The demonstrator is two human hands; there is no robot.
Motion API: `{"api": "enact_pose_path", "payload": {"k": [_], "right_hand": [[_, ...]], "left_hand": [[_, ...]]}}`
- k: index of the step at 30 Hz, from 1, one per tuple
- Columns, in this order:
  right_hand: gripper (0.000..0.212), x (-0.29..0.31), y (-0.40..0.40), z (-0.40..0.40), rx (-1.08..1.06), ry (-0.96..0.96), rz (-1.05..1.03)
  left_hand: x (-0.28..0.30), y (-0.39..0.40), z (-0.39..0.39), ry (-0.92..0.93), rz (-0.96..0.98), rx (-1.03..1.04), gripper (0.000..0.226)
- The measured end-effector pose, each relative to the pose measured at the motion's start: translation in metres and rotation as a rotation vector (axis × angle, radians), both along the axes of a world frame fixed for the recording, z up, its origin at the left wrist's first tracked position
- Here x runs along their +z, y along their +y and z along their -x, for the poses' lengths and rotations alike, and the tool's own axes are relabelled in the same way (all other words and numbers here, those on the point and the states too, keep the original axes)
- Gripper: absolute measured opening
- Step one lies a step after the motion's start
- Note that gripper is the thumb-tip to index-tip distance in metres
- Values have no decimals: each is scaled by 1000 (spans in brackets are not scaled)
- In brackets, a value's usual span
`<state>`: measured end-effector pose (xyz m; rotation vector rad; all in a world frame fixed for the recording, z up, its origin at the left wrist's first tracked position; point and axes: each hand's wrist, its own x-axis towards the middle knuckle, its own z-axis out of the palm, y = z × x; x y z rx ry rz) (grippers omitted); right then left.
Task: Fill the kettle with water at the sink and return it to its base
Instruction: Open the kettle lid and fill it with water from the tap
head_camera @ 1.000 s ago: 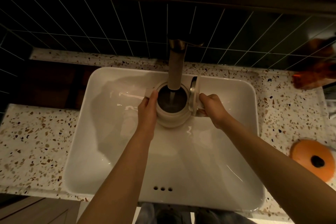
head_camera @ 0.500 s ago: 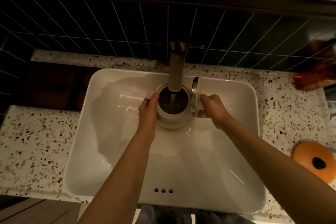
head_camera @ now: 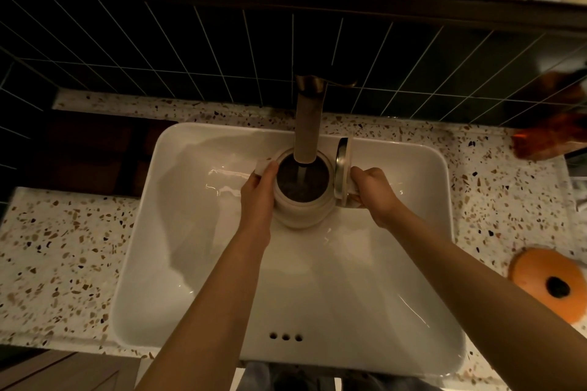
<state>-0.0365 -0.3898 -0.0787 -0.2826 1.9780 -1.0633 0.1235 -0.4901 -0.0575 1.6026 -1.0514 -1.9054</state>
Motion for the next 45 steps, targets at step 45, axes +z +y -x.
{"api": "enact_pose_path", "payload": {"k": [45], "right_hand": [[27,25,-4,-3,-35,-74,-31]], "left_hand": [[53,-79,62,-145,1317,-1028,49]]}}
